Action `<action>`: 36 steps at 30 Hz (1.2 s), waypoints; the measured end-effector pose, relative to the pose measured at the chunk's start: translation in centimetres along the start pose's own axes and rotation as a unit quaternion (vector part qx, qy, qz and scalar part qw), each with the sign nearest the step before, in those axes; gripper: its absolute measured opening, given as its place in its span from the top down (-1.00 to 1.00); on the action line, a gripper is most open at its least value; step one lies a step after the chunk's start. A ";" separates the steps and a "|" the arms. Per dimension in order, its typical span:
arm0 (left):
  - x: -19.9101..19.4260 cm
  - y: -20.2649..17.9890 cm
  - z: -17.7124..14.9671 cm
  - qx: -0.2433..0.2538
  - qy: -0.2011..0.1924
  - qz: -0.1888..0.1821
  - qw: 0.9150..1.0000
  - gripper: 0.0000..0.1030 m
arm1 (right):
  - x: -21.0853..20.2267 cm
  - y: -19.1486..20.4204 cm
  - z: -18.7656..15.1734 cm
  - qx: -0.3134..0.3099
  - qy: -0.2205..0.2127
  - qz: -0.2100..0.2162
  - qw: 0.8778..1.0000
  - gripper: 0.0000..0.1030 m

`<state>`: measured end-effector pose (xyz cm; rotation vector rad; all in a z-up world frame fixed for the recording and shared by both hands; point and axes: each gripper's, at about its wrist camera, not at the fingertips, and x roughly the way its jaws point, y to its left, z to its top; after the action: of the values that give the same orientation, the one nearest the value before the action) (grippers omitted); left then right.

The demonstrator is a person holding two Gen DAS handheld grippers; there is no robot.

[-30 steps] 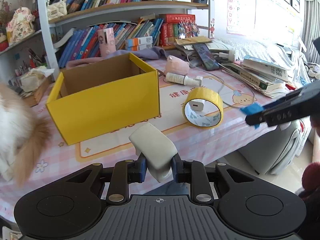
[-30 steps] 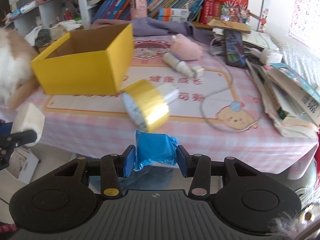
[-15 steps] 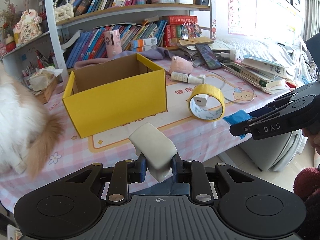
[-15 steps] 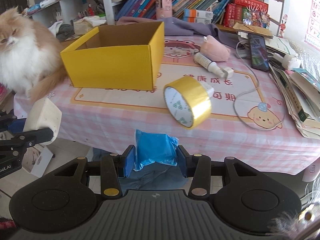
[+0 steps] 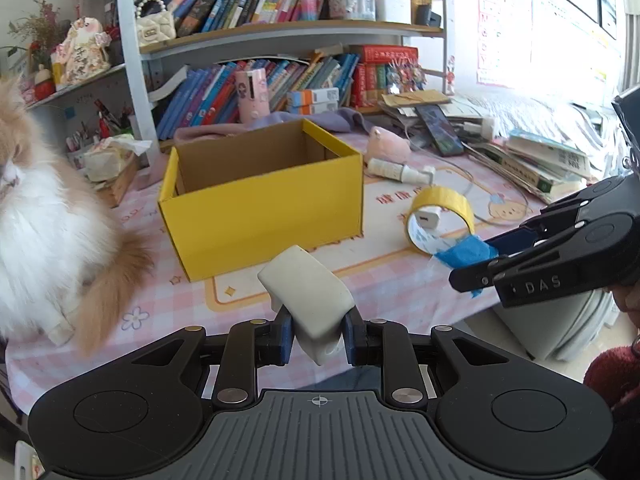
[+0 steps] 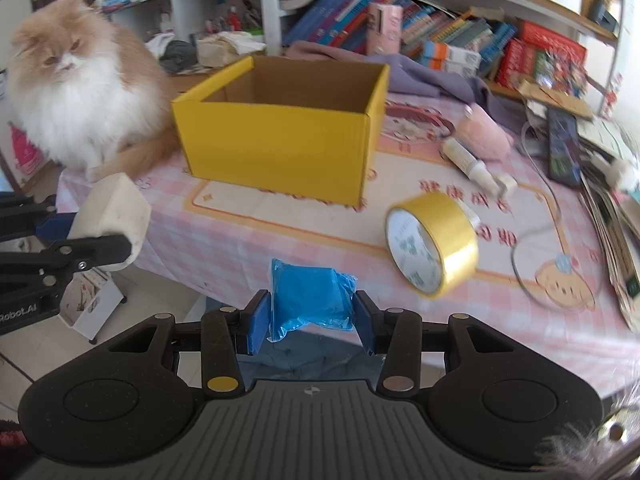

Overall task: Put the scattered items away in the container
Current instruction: 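Lift the blue packet and white block and carry both toward the yellow box, then open the right tool over the box while the left tool releases the white block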

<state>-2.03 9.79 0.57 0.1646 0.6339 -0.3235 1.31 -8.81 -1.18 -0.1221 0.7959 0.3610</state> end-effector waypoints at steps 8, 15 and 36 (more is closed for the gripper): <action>1.1 1.4 2.4 0.002 -0.022 0.011 1.000 0.55 | 1.5 0.1 2.7 -0.026 -0.014 0.018 0.999 0.19; 3.3 2.7 6.0 0.023 -0.046 0.021 0.998 0.55 | 3.6 -0.6 7.5 -0.047 -0.045 0.036 0.997 0.18; 20.6 9.6 15.9 0.137 0.050 0.034 0.989 0.54 | 19.4 -1.8 22.6 -0.278 -0.014 0.038 0.960 0.18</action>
<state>25.66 9.74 1.25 0.4674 0.6793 -0.3365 29.68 0.17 0.62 -0.6133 0.6538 0.6540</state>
